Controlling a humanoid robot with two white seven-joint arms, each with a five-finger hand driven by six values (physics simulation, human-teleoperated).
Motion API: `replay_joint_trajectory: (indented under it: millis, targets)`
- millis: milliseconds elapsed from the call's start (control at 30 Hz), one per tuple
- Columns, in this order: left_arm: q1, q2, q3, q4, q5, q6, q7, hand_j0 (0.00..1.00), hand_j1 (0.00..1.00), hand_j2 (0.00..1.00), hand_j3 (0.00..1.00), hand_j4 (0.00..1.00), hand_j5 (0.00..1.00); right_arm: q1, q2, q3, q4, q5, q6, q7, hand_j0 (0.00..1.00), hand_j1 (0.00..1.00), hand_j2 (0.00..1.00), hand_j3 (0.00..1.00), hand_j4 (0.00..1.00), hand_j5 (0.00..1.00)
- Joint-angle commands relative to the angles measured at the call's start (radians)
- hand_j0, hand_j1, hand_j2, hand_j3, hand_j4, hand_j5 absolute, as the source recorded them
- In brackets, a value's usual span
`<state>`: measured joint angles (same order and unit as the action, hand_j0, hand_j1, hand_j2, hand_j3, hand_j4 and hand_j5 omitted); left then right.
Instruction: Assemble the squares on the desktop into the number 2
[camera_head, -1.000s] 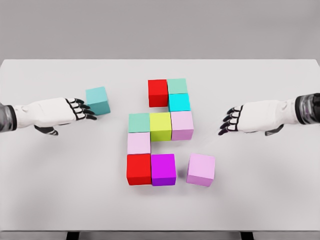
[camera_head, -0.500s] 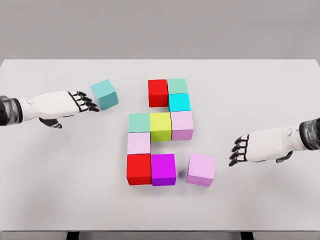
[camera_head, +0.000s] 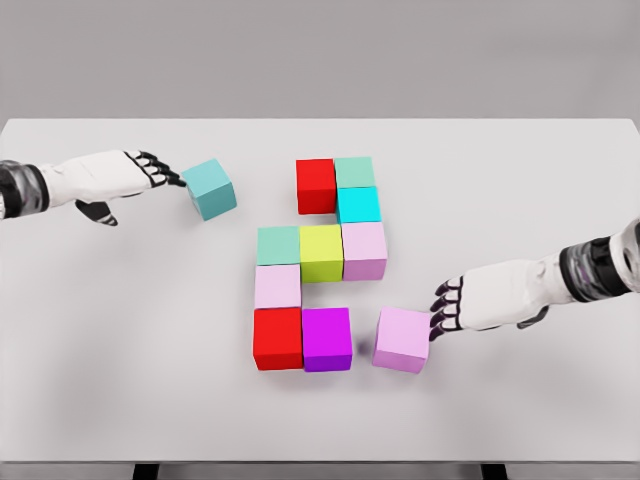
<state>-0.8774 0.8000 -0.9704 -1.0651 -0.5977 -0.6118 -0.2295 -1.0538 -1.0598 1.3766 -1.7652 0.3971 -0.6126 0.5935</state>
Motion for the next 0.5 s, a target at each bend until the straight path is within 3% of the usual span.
replay_joint_trajectory:
  millis: [0, 467]
  targets:
    - [0.0, -0.015, 0.001, 0.025, 0.004, 0.001, -0.007, 1.0, 1.0, 1.0, 1.0, 1.0, 1.0, 0.0, 0.009, 0.001, 0.001, -0.003, 0.002, 0.0, 1.0, 1.0, 1.0, 1.0, 1.0, 1.0]
    - [-0.02, -0.035, 0.001, 0.085, 0.004, 0.001, -0.007, 1.0, 1.0, 1.0, 1.0, 1.0, 1.0, 0.0, 0.03, -0.01, 0.004, -0.015, 0.002, 0.0, 1.0, 1.0, 1.0, 1.0, 1.0, 1.0]
